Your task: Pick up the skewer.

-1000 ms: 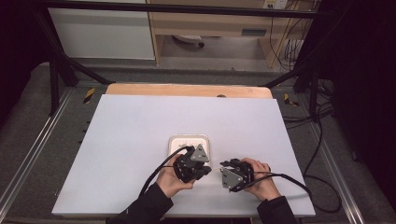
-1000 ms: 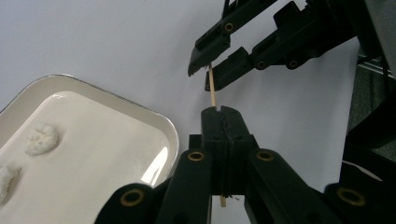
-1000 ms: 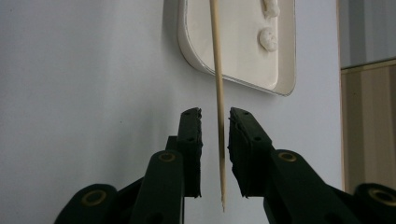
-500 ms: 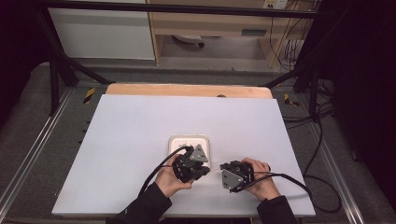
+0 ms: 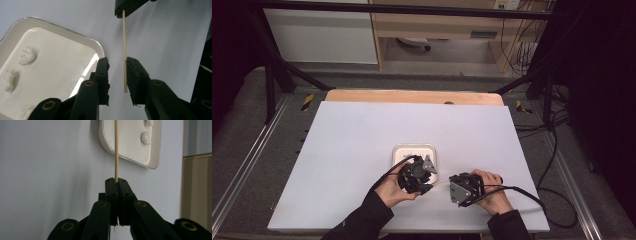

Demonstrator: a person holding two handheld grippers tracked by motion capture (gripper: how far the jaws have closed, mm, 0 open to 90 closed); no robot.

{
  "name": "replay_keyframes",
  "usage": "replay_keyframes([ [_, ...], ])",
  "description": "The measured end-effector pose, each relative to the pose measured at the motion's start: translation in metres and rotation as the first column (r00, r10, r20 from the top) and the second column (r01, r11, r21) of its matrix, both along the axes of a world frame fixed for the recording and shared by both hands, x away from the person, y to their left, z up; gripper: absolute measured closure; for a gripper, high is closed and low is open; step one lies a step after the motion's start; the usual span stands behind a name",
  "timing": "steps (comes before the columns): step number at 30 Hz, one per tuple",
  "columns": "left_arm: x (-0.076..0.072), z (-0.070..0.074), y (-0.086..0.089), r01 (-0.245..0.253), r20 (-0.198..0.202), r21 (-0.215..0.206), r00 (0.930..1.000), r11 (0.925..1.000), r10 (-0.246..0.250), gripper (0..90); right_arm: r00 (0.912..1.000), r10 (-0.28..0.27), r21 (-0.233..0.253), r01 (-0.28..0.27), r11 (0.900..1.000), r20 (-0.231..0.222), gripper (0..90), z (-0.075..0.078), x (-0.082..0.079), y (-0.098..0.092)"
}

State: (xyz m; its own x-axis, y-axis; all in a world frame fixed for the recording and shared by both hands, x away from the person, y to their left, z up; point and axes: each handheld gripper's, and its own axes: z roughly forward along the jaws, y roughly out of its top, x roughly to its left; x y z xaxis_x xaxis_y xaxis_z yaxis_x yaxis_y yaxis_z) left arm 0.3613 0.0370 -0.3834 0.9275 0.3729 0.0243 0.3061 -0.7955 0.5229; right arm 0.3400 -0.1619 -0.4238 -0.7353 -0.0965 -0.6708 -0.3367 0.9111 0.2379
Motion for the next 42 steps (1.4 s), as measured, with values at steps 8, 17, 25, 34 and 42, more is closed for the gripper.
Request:
replay_keyframes([
  [8,0.0,-0.004,-0.006,0.021,-0.018,0.038,0.9996,0.9991,-0.02,84.9,1.0,0.008,-0.02,-0.008,1.0,0.002,88.5,-0.002,0.0,0.001],
  [17,-0.001,-0.008,-0.009,0.036,-0.015,0.047,0.9993,0.9983,-0.035,88.5,0.9999,0.014,-0.028,-0.014,1.0,0.006,88.5,-0.002,-0.001,0.001],
  [25,-0.002,-0.009,-0.008,0.044,-0.014,0.057,0.999,0.9974,-0.043,89.1,0.9998,0.021,-0.023,-0.021,1.0,0.004,88.4,-0.002,-0.001,0.002],
  [34,-0.003,-0.007,-0.004,0.017,0.011,0.023,0.9998,0.9996,-0.018,89.2,0.9998,-0.016,0.029,0.016,0.999,-0.012,80.2,0.003,0.0,-0.001],
  [42,-0.002,-0.006,0.014,-0.025,0.035,0.014,0.9991,0.9996,0.025,89.1,0.9845,-0.136,0.179,0.155,0.972,-0.111,57.8,0.009,0.003,-0.011],
])
